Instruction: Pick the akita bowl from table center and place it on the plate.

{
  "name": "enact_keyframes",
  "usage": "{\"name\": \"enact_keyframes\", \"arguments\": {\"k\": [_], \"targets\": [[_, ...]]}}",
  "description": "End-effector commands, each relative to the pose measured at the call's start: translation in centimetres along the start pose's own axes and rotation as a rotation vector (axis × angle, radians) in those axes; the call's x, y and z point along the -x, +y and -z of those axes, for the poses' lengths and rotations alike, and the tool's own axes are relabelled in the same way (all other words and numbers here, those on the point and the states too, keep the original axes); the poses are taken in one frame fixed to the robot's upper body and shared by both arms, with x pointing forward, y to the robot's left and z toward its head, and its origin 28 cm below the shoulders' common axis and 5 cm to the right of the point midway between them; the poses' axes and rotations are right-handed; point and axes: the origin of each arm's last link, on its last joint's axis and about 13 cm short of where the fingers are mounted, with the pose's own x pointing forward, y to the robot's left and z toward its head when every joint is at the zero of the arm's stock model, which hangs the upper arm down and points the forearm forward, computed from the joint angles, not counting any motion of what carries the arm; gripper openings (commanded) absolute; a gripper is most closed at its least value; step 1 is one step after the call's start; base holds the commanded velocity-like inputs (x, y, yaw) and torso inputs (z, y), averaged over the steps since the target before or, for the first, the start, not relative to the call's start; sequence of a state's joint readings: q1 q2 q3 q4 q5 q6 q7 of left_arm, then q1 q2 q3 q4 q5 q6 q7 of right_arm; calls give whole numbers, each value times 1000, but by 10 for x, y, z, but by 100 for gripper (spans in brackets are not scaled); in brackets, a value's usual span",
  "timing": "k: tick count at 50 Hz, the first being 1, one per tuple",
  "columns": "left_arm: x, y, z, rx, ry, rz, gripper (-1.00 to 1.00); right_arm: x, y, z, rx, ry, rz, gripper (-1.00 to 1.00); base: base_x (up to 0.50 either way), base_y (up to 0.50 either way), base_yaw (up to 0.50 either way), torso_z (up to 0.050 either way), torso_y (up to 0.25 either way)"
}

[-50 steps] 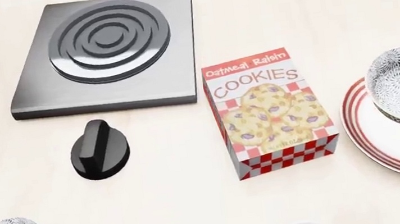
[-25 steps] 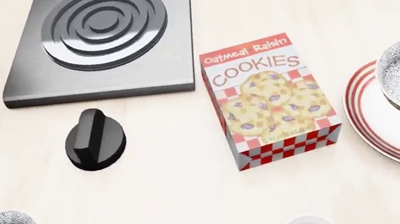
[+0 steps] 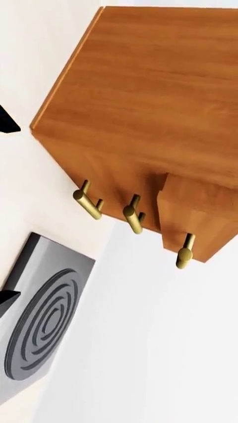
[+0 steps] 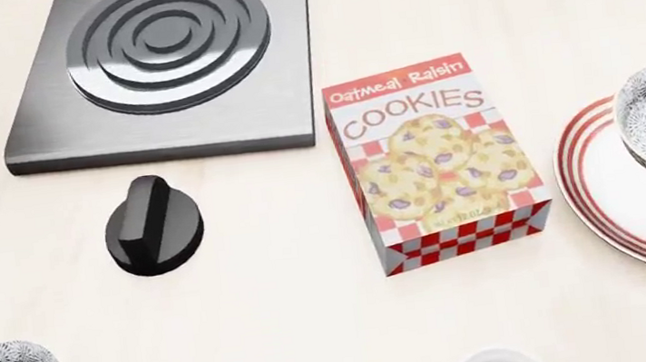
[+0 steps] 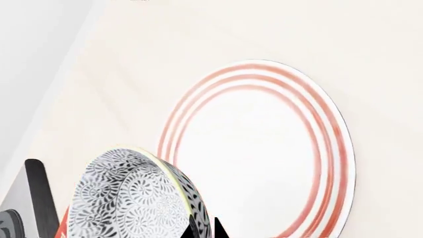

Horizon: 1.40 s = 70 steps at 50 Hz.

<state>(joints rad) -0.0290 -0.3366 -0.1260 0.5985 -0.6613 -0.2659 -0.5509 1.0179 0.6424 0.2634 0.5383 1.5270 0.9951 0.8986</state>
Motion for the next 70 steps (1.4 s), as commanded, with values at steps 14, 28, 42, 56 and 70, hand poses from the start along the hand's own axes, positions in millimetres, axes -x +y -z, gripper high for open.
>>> {"name": "enact_keyframes", "arguments": {"k": [14, 28, 42, 56, 70], "targets": [[6, 2, -5, 3, -16, 12, 100, -35, -11, 6, -91, -10, -9, -100, 0, 0, 0, 0, 0], [7, 0, -5, 20, -18, 26, 100, -25, -5, -3, -97, -60, -26, -100, 0, 0, 0, 0, -95], [5, 0, -6, 28, -16, 26, 100, -40, -8, -2, -126, -84, -23, -100, 0, 0, 0, 0, 0], [9, 0, -10, 30, -27, 33, 100, -60, -16, 2, -153, -82, -3, -100, 0, 0, 0, 0, 0], [12, 2, -11, 30, -28, 34, 100, -65, -16, 5, -159, -87, 2, -100, 0, 0, 0, 0, 0]]}}
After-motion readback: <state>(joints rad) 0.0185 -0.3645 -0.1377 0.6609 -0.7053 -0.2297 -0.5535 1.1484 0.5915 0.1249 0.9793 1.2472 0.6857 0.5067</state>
